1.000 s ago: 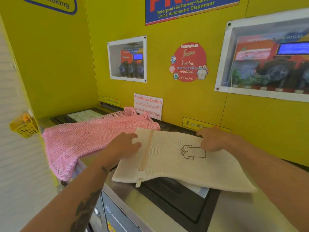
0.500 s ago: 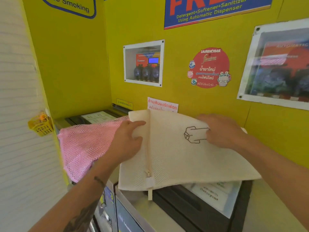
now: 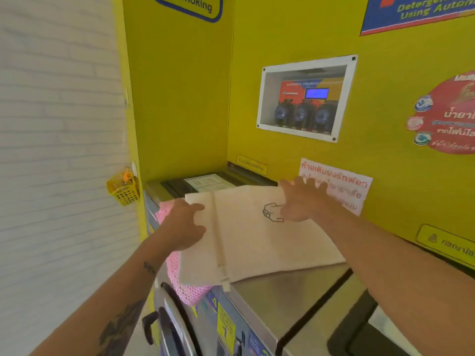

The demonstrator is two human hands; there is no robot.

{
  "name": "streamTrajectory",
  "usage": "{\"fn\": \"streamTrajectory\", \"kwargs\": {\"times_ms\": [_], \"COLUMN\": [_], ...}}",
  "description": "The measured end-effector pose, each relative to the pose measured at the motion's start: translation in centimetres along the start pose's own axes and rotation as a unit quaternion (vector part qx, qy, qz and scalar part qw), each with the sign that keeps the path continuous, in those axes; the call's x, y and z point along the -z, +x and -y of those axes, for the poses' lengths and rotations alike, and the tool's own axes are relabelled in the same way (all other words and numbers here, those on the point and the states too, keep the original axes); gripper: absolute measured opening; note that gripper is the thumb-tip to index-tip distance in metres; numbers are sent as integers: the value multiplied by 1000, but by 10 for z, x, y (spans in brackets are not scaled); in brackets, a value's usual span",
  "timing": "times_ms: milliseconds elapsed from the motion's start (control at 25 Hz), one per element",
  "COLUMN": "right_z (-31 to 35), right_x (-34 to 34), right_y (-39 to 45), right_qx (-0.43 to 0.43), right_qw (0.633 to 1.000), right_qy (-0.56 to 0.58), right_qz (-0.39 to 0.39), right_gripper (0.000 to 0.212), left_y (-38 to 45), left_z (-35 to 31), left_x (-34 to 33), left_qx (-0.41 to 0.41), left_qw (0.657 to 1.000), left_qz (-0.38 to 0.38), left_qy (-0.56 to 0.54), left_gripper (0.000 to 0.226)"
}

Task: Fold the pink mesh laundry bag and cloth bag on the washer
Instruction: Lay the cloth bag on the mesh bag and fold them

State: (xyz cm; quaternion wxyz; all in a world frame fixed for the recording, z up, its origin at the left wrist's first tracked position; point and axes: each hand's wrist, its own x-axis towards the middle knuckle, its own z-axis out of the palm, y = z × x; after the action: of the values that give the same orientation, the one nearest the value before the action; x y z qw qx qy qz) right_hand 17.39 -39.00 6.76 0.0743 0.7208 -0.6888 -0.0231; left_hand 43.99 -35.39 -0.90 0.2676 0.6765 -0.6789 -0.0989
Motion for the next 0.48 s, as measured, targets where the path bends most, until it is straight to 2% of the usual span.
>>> {"fn": "streamTrajectory", "kwargs": {"times_ms": [40, 80, 160, 200, 280, 360, 440, 480], "right_z": [11, 20, 29, 28, 23, 19, 19, 23], "right_x": [-18, -34, -59, -67, -76, -77, -75, -75], "right_y": [6, 10, 15, 15, 17, 18, 18, 16], "right_qx": [4, 12, 24, 26, 26, 17, 21, 28], "right_qw": [997, 990, 973, 970, 974, 974, 977, 980], "right_qy": [14, 36, 82, 98, 126, 179, 199, 193], "right_qz": [73, 136, 217, 221, 188, 139, 71, 34], "right_gripper": [85, 89, 94, 93, 86, 72, 37, 17], "left_y": [3, 6, 15, 19, 25, 25, 24, 24], "left_z": [16, 28, 40, 42, 41, 43, 46, 47], "left_x": [-7, -12, -13, -11, -9, -13, -20, -24], "left_qx": [13, 20, -2, -22, -39, -59, -75, -77], "left_qw": [998, 997, 998, 998, 996, 996, 994, 995], "left_qz": [51, 71, 50, 35, 16, 33, 58, 47], "left_qy": [17, 14, 25, 53, 74, 62, 48, 33], "left_gripper": [55, 50, 36, 31, 26, 32, 40, 38]}}
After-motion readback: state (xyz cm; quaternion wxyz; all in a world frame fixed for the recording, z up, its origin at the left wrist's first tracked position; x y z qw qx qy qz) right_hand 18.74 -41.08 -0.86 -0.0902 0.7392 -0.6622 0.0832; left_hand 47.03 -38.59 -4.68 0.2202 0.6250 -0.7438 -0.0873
